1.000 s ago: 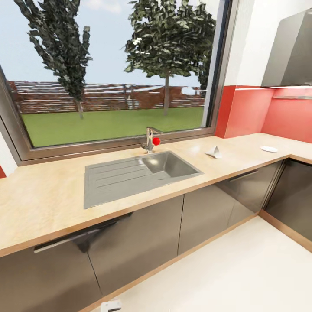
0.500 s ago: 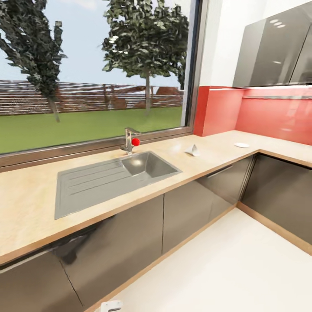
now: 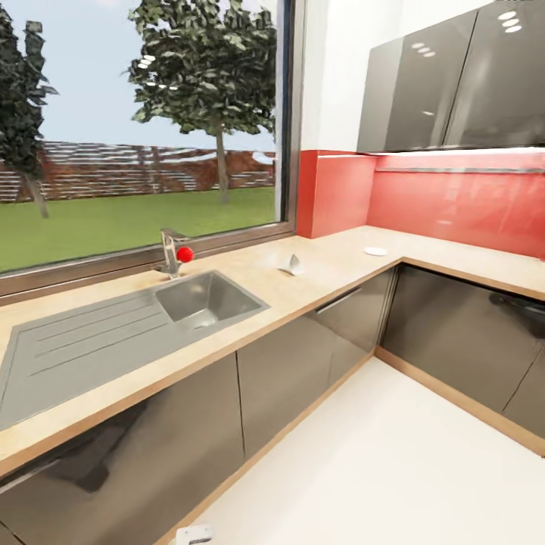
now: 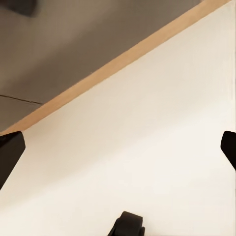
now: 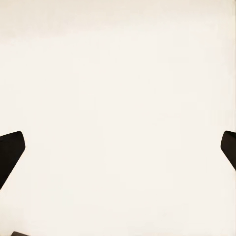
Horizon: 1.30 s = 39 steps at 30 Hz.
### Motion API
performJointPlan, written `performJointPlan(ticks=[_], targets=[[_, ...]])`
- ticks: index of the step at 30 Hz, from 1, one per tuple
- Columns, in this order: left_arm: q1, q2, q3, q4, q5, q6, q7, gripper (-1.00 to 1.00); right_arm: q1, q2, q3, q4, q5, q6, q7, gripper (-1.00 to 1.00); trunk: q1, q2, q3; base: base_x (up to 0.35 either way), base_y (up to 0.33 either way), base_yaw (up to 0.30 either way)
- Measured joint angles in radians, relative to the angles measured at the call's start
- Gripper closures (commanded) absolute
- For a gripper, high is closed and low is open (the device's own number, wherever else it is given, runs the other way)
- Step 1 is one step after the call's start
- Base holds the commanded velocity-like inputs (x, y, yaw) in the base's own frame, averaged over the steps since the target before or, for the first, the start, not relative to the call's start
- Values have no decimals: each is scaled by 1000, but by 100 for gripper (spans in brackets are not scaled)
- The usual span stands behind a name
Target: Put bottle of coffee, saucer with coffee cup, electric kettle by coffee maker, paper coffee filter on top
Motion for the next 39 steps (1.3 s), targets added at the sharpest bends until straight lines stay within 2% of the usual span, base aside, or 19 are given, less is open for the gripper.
performJointPlan(ticks=[32,39], targets=[[0,0,-1,1,0,0,0,-100,0,1,0,0,1,0,0,-100,0,0,0,222,-206,-271],[0,0,-1,1,0,0,0,-100,0,2,0,0,0,0,0,-100,0,0,0,236,-222,-92]])
